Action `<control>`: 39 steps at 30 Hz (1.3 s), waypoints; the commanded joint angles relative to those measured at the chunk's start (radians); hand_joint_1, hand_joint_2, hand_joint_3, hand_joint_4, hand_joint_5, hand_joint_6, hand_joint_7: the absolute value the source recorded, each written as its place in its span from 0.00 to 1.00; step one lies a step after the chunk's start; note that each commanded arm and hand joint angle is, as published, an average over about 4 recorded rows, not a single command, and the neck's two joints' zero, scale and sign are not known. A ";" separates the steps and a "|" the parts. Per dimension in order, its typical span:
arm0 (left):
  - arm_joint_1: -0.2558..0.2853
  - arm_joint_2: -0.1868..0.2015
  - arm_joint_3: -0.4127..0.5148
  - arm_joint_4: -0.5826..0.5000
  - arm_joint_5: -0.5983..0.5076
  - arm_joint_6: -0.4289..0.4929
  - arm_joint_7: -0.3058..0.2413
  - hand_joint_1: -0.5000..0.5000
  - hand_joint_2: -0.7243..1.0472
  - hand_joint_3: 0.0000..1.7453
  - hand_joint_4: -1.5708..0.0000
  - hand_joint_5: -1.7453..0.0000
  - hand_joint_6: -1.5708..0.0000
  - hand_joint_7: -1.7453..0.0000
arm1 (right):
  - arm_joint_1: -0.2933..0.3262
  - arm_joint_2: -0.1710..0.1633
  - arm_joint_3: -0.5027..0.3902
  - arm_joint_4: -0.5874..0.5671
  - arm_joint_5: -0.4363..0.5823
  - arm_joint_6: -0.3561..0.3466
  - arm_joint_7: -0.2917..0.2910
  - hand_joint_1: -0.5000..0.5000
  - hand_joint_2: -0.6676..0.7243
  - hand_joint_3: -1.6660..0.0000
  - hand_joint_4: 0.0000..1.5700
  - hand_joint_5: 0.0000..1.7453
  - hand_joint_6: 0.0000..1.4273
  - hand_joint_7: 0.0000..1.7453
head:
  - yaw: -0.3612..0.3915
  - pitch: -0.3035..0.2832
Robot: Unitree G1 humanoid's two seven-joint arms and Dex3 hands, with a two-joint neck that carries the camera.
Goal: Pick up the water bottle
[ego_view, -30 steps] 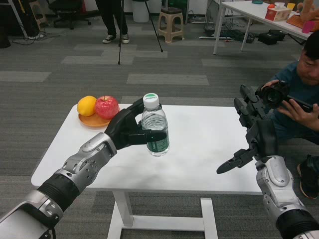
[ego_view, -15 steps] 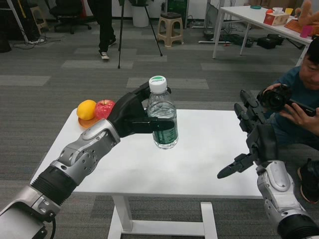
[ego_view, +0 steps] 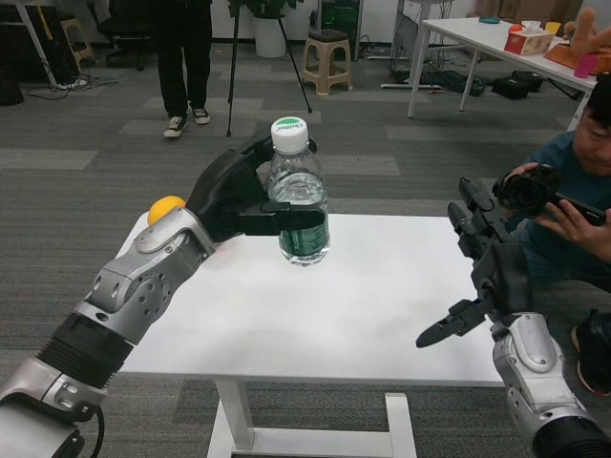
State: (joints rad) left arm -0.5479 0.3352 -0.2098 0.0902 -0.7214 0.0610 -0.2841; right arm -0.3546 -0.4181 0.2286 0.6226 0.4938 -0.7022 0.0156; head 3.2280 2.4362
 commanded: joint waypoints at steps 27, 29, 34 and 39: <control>0.014 0.001 0.022 -0.028 0.016 0.005 0.013 0.73 0.98 0.15 1.00 0.00 0.62 0.04 | 0.004 -0.005 0.002 -0.018 0.000 -0.010 -0.003 0.00 0.73 0.95 0.00 0.00 0.00 0.07 | -0.002 0.011; 0.016 0.001 0.023 -0.029 0.017 0.005 0.013 0.73 1.00 0.14 1.00 0.00 0.62 0.04 | 0.003 -0.005 0.002 -0.018 0.000 -0.010 -0.003 0.00 0.73 0.95 0.00 0.00 0.00 0.06 | -0.002 0.010; 0.017 0.001 0.023 -0.029 0.017 0.005 0.013 0.73 1.00 0.14 1.00 0.00 0.62 0.04 | -0.003 -0.004 0.006 -0.018 0.000 -0.010 -0.003 0.00 0.73 0.95 0.00 0.00 0.00 0.06 | -0.003 0.007; 0.020 0.001 0.023 -0.029 0.017 0.005 0.013 0.74 1.00 0.12 1.00 0.00 0.62 0.04 | -0.004 -0.004 0.007 -0.021 0.000 -0.010 -0.003 0.00 0.73 0.95 0.00 0.00 0.00 0.07 | -0.004 0.008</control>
State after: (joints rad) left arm -0.5332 0.3342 -0.2040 0.0763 -0.7029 0.0680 -0.2747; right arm -0.3547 -0.4183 0.2337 0.6083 0.4938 -0.7022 0.0156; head 3.2244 2.4428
